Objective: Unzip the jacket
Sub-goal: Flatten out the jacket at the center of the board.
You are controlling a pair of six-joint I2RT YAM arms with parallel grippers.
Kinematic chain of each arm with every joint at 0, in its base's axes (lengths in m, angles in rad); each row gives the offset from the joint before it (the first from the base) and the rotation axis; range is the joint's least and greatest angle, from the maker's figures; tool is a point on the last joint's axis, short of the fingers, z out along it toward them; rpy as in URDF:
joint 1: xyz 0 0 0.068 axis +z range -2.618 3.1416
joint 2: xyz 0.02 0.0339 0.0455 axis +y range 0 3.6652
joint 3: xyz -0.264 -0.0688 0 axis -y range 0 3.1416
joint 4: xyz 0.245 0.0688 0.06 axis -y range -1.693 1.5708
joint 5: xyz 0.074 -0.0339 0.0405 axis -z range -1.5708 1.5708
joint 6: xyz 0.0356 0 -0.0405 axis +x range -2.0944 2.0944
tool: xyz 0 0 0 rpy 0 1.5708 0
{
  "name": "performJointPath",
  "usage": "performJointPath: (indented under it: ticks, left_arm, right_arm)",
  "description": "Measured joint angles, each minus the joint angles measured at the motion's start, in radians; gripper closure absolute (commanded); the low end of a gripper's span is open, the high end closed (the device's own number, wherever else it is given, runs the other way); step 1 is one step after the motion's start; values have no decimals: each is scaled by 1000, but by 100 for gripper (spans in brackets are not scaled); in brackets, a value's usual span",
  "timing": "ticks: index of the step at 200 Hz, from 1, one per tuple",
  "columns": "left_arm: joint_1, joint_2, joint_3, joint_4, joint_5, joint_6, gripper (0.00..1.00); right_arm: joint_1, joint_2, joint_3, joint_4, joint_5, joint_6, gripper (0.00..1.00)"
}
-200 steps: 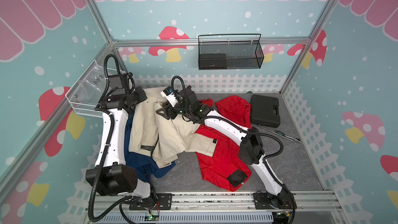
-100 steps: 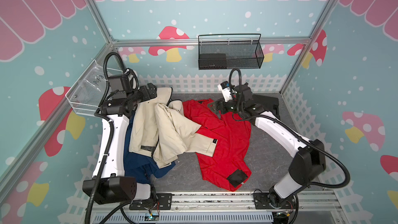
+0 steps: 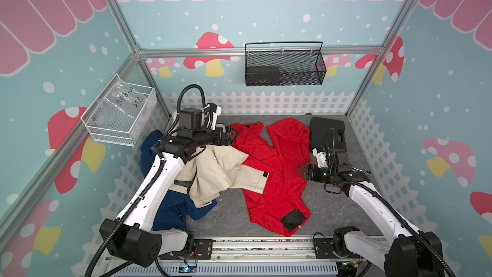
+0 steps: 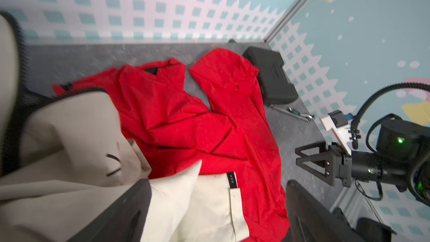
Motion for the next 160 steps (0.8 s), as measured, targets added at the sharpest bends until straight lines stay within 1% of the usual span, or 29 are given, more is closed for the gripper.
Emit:
performJointPath:
  ticks: [8,16,57,85,100,108,115,118,122,123,129,133,137,143,160]
  left_arm:
    - [-15,0,-28,2,12,0,9]
    - [-29,0,-52,2,24,0,10]
    - [-63,-19,-173,16,40,-21,11]
    - [-71,-59,-243,34,35,-70,11]
    - [-76,-69,-255,36,18,-105,11]
    - [-78,-70,-255,36,8,-122,12]
    - [-80,-70,-255,35,-3,-137,12]
    - [-80,-70,-255,35,-8,-142,12]
    - [-81,-69,-255,34,-15,-151,12]
    - [-81,-69,-255,34,-16,-152,12]
    - [-81,-67,-255,32,-26,-163,12]
    - [-81,-64,-254,31,-29,-169,12]
    - [-81,-61,-253,28,-35,-175,13]
    - [-81,-52,-249,21,-42,-183,15]
    - [-81,-2,-217,1,-45,-208,20]
  right_arm:
    - [0,-13,-27,-14,-10,8,34]
    - [0,-27,-53,-24,-20,19,34]
    - [10,-111,-178,-51,-23,93,31]
    - [86,-155,-278,-17,-11,175,28]
    - [152,-157,-328,28,-6,225,31]
    - [186,-161,-340,63,-8,248,35]
    - [219,-163,-350,98,-5,273,43]
    - [229,-162,-354,108,-5,281,48]
    - [243,-161,-361,119,-5,294,58]
    - [245,-161,-362,121,-4,299,59]
    - [257,-163,-369,126,-2,310,76]
    - [261,-167,-370,124,2,314,85]
    - [264,-169,-370,122,5,324,92]
    - [264,-184,-367,117,14,332,100]
    - [265,-249,-316,65,50,348,100]
